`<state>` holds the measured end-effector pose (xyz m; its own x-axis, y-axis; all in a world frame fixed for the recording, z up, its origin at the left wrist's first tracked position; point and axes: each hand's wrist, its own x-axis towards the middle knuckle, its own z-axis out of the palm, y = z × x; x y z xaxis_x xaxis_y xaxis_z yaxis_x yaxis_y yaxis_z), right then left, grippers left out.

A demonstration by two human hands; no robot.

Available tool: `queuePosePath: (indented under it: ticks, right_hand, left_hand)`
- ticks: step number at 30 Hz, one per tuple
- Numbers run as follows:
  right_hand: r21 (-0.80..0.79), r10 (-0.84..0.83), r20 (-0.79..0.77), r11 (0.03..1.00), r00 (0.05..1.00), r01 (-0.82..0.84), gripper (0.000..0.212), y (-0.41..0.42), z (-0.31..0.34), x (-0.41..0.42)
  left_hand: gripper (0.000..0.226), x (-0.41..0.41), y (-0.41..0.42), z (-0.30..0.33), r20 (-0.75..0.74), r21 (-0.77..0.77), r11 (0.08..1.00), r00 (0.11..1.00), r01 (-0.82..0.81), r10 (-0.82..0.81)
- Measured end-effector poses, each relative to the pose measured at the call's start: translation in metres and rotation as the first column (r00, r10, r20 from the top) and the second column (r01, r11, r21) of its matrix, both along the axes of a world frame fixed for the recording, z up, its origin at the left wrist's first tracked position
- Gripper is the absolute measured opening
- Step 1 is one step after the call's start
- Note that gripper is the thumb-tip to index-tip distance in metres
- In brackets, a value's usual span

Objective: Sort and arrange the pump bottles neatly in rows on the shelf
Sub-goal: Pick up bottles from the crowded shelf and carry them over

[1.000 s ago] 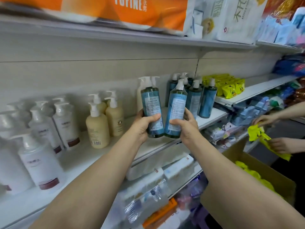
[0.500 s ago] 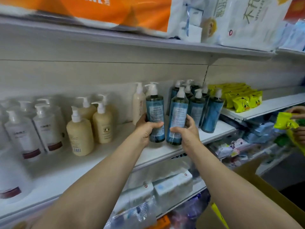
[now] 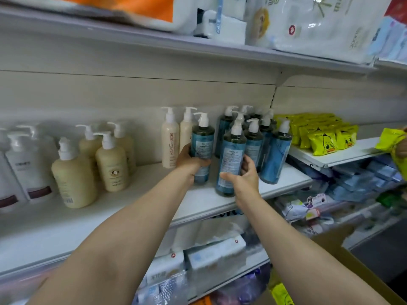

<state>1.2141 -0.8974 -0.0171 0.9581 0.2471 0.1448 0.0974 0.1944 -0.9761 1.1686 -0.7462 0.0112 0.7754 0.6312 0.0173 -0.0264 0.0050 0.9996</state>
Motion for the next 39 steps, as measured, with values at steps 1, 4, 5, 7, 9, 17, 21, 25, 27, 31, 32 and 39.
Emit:
queuePosePath:
  ticks: [1,4,5,7,9,17,21,25,27,31,32,39]
  right_hand:
    - [-0.006,0.006,0.011,1.000,1.000,-0.006,0.078,0.000,-0.001,0.002]
    - [-0.012,0.028,0.040,1.000,0.999,-0.027,0.081,0.002,-0.005,0.009]
    - [-0.018,0.034,0.049,0.999,0.998,-0.033,0.082,0.002,-0.007,0.010]
    - [-0.031,0.043,0.065,0.999,0.997,-0.041,0.083,0.001,-0.010,0.011]
    - [-0.054,0.054,0.087,0.997,0.995,-0.050,0.084,-0.001,-0.014,0.012]
    - [-0.215,-0.018,0.216,0.975,0.976,0.065,0.077,-0.002,-0.026,0.009]
    - [-0.282,-0.159,0.237,0.933,0.958,0.225,0.061,-0.001,-0.033,0.005]
    - [-0.303,-0.165,0.236,0.924,0.958,0.234,0.061,-0.003,-0.032,0.003]
    - [-0.310,-0.165,0.238,0.921,0.957,0.236,0.060,-0.004,-0.033,0.003]
    - [-0.347,-0.175,0.224,0.905,0.959,0.246,0.059,-0.006,-0.031,0.003]
    - [-0.358,-0.185,0.223,0.897,0.957,0.257,0.059,-0.006,-0.031,0.003]
    - [-0.356,-0.239,0.231,0.881,0.943,0.311,0.057,-0.001,-0.033,0.001]
  left_hand:
    - [0.053,0.003,-0.001,0.001,-0.004,0.024,1.000,1.000,0.002,-0.002]
    - [0.043,0.014,-0.003,0.001,0.014,0.030,1.000,1.000,-0.001,0.001]
    - [0.041,0.017,-0.003,-0.001,0.019,0.034,0.999,1.000,-0.005,0.005]
    - [0.040,0.023,-0.001,-0.008,-0.001,0.081,0.996,1.000,-0.028,0.029]
    - [0.043,0.027,0.001,-0.016,-0.042,0.159,0.987,0.998,-0.033,0.040]
    - [0.067,0.027,0.004,-0.031,-0.132,0.213,0.975,0.991,0.062,-0.034]
    - [0.073,0.029,0.004,-0.036,-0.158,0.237,0.971,0.987,0.041,-0.004]
    - [0.074,0.031,0.001,-0.040,-0.180,0.200,0.979,0.984,0.028,0.009]
    - [0.073,0.032,0.001,-0.044,-0.184,0.168,0.986,0.983,0.015,0.017]
    - [0.068,0.040,0.000,-0.048,-0.155,0.112,0.994,0.988,0.009,0.008]
    - [0.068,0.043,0.000,-0.050,-0.141,0.095,0.995,0.990,0.010,0.004]
    - [0.051,0.048,0.000,-0.054,-0.041,-0.108,0.990,0.994,0.092,-0.097]
